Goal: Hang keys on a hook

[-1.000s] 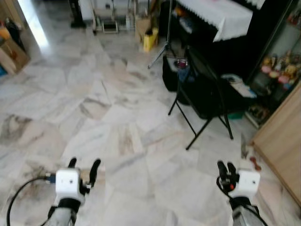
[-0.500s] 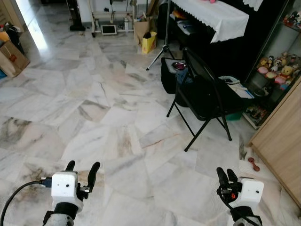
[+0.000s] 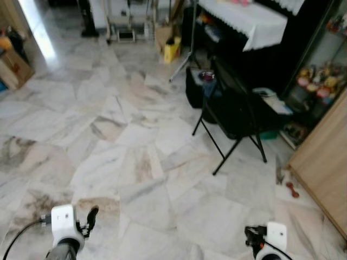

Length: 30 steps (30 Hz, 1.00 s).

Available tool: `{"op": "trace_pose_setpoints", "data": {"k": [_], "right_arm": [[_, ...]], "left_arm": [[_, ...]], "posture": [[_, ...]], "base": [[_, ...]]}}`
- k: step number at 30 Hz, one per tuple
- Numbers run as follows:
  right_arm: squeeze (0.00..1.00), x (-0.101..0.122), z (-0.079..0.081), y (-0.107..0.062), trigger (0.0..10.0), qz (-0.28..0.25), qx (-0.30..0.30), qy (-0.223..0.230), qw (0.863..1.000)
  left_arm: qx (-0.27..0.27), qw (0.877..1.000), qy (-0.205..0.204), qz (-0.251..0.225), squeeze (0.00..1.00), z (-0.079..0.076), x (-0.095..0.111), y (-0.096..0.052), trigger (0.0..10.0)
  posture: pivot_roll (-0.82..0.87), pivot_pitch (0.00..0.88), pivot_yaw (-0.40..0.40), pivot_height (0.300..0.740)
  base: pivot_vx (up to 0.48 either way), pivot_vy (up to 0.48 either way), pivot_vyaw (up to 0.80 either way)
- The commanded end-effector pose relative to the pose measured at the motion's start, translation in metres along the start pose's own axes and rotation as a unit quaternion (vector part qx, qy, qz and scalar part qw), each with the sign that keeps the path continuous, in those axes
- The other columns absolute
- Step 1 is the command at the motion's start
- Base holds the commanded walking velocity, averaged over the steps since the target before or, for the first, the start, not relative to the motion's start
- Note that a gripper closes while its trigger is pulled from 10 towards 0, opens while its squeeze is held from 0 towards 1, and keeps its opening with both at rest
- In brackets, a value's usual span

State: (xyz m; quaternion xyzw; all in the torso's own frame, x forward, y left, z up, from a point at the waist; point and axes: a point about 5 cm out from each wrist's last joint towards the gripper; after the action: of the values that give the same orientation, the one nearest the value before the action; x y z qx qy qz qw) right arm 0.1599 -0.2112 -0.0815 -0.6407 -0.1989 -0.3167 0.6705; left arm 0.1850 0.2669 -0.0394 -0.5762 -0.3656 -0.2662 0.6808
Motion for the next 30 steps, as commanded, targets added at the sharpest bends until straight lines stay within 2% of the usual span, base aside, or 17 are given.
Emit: {"op": "trace_pose_setpoints", "data": {"k": [1, 2, 11, 13, 14, 15, 18, 30], "right_arm": [[0.00, -0.010, -0.004, -0.002, 10.0, 0.037, -0.008, -0.023, 0.999], [0.00, -0.016, -0.006, -0.003, 10.0, 0.053, -0.017, -0.014, 0.998], [0.00, -0.018, -0.004, -0.002, 10.0, 0.058, -0.015, -0.005, 0.998], [0.00, -0.023, -0.005, -0.004, 10.0, 0.065, -0.019, -0.004, 0.998], [0.00, -0.023, -0.005, -0.004, 10.0, 0.065, -0.019, -0.004, 0.998], [0.00, -0.026, -0.004, -0.005, 10.0, 0.070, -0.016, -0.007, 0.997], [0.00, -0.029, -0.003, -0.005, 10.0, 0.076, -0.012, -0.013, 0.997], [0.00, -0.020, 0.002, 0.000, 10.0, 0.074, 0.003, -0.022, 0.997]], "left_arm": [[-0.015, 0.998, 0.027, 0.057, 0.00, -0.009, -0.018, 0.001, 10.0], [-0.026, 0.995, 0.052, 0.084, 0.00, -0.016, -0.027, 0.002, 10.0], [-0.074, 0.987, 0.094, 0.111, 0.00, -0.035, -0.034, 0.006, 10.0], [-0.070, 0.986, 0.099, 0.116, 0.00, -0.020, -0.033, 0.006, 10.0], [-0.070, 0.986, 0.099, 0.116, 0.00, -0.020, -0.033, 0.006, 10.0], [-0.062, 0.985, 0.100, 0.124, 0.00, -0.006, -0.034, 0.004, 10.0], [-0.056, 0.984, 0.106, 0.132, 0.00, 0.004, -0.036, 0.001, 10.0], [-0.051, 0.986, 0.077, 0.139, 0.00, -0.008, -0.047, -0.001, 10.0]], "posture": [[0.07, 0.007, -0.049, 0.740], [0.05, 0.004, -0.039, 0.740], [0.03, 0.018, -0.032, 0.740], [0.05, 0.030, -0.040, 0.740], [0.05, 0.030, -0.040, 0.740], [0.05, 0.032, -0.039, 0.740], [0.05, 0.036, -0.039, 0.740], [0.04, 0.041, -0.042, 0.740]], "base": [[0.000, 0.000, 0.00], [0.000, 0.000, 0.00], [0.000, 0.000, 0.00], [0.000, 0.000, 0.00], [0.000, 0.000, 0.00], [0.000, 0.000, 0.00], [0.000, 0.000, 0.00], [0.000, 0.000, 0.00]]}}
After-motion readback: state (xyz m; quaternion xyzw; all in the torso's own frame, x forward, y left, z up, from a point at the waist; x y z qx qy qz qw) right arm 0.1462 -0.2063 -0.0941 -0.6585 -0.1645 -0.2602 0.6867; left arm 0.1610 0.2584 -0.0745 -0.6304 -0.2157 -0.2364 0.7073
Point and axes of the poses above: a point about 5 cm out from each wrist's last joint towards the gripper, its own y axis pointing out of the wrist towards the gripper, its own x axis along the axis of the wrist's last joint, z = x × y
